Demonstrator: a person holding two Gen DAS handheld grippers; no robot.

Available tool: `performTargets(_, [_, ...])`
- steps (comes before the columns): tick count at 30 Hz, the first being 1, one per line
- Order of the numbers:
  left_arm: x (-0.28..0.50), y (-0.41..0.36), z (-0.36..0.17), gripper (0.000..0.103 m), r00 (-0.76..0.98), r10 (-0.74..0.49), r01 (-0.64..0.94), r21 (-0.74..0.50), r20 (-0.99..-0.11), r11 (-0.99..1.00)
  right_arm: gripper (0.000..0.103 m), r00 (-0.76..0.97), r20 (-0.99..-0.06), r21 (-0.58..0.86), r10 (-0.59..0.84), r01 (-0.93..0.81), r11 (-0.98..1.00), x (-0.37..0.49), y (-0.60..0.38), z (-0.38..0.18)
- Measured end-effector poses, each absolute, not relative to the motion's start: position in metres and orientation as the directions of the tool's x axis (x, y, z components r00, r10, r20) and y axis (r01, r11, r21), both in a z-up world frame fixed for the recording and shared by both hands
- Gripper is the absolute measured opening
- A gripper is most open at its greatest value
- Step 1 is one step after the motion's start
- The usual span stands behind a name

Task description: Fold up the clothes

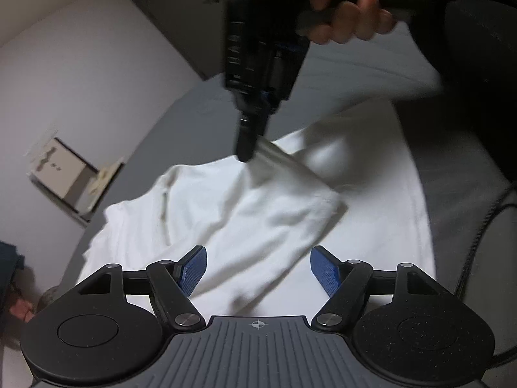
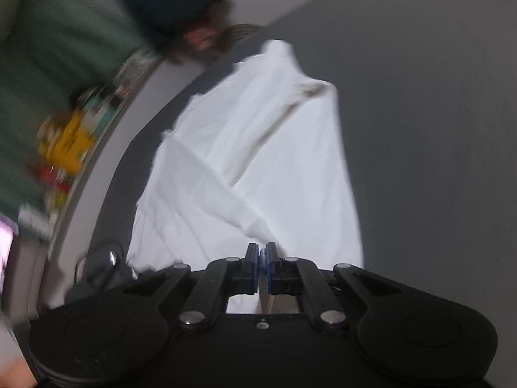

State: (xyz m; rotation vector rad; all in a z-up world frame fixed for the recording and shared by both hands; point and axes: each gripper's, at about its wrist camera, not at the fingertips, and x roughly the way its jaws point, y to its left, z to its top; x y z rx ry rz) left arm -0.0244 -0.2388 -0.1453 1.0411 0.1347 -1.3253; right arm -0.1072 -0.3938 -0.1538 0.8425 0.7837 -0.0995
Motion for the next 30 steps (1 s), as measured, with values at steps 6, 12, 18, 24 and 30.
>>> performTargets(6, [-0.024, -0.244, -0.149, 0.057, 0.250, -0.702, 0.877, 0.463, -0.667, -0.127, 0.012, 0.646, -0.750, 0.554, 0.145, 0.493, 0.670, -0.104, -0.398, -0.165])
performTargets(12, [0.022, -0.228, -0.123, 0.057, 0.260, -0.661, 0.946, 0.322, -0.704, 0.030, 0.039, 0.683, -0.729, 0.290, 0.048, 0.244, 0.926, -0.100, -0.332, -0.113])
performTargets(18, [0.072, -0.178, -0.107, 0.060, 0.164, -0.637, 0.986, 0.099, -0.754, 0.136, 0.037, 0.491, -0.867, -0.212, -0.090, -0.198, 0.957, -0.078, -0.217, -0.141])
performTargets(24, [0.076, -0.171, -0.125, 0.060, 0.177, -0.579, 0.984, 0.132, -0.796, 0.119, 0.017, 0.464, -0.855, -0.419, -0.233, -0.350, 0.838, -0.076, -0.176, -0.179])
performTargets(30, [0.083, -0.181, -0.132, 0.060, 0.207, -0.609, 0.977, 0.134, -0.765, 0.164, 0.007, 0.510, -0.834, -0.372, -0.211, -0.236, 0.898, -0.083, -0.203, -0.151])
